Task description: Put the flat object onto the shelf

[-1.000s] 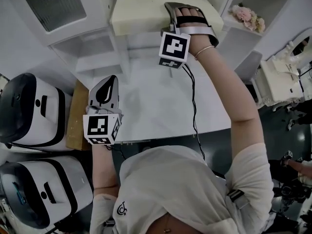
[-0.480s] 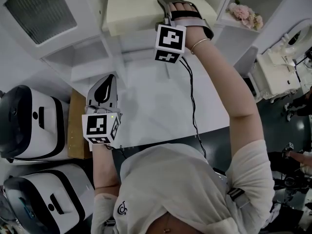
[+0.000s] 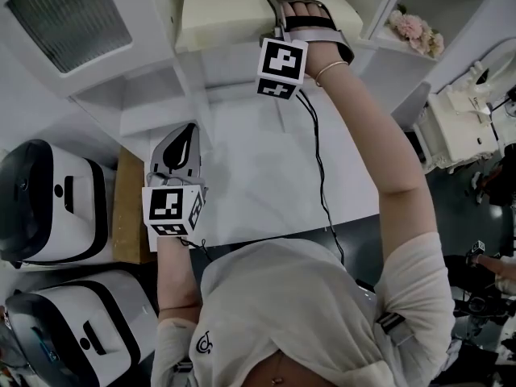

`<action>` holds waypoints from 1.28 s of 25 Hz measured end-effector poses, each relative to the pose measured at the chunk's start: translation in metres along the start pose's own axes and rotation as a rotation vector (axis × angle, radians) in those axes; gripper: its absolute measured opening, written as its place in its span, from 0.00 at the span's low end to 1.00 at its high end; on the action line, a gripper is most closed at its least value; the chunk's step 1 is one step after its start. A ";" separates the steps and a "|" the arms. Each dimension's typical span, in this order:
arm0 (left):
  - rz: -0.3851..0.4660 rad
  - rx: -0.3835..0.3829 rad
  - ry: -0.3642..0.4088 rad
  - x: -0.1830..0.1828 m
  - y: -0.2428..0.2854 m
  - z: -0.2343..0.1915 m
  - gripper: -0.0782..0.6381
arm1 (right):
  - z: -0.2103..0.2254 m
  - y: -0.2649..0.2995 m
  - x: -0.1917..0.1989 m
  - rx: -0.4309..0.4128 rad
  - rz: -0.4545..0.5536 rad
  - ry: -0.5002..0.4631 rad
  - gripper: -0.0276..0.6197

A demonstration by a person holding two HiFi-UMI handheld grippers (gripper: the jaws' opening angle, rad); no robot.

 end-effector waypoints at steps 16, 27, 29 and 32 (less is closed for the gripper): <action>-0.005 -0.014 -0.008 0.004 -0.001 -0.018 0.13 | 0.007 0.022 -0.004 -0.013 -0.025 0.016 0.81; 0.007 0.003 0.009 -0.002 -0.009 -0.017 0.13 | 0.012 -0.006 -0.002 0.048 0.017 0.062 0.92; 0.014 0.009 0.010 -0.004 -0.011 -0.015 0.13 | 0.011 -0.024 -0.004 0.068 0.053 0.082 0.92; 0.022 0.021 0.012 -0.005 -0.013 -0.010 0.13 | 0.010 -0.056 -0.004 0.120 0.133 0.151 0.91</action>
Point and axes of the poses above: the fingertips, and each gripper's own axes: y forward along the fingers, z to its right, x out of its underside, the point moved 5 cm from there along -y, backward along the fingers, and after that the axes turned 14 degrees about -x, right-handed, at the moved point
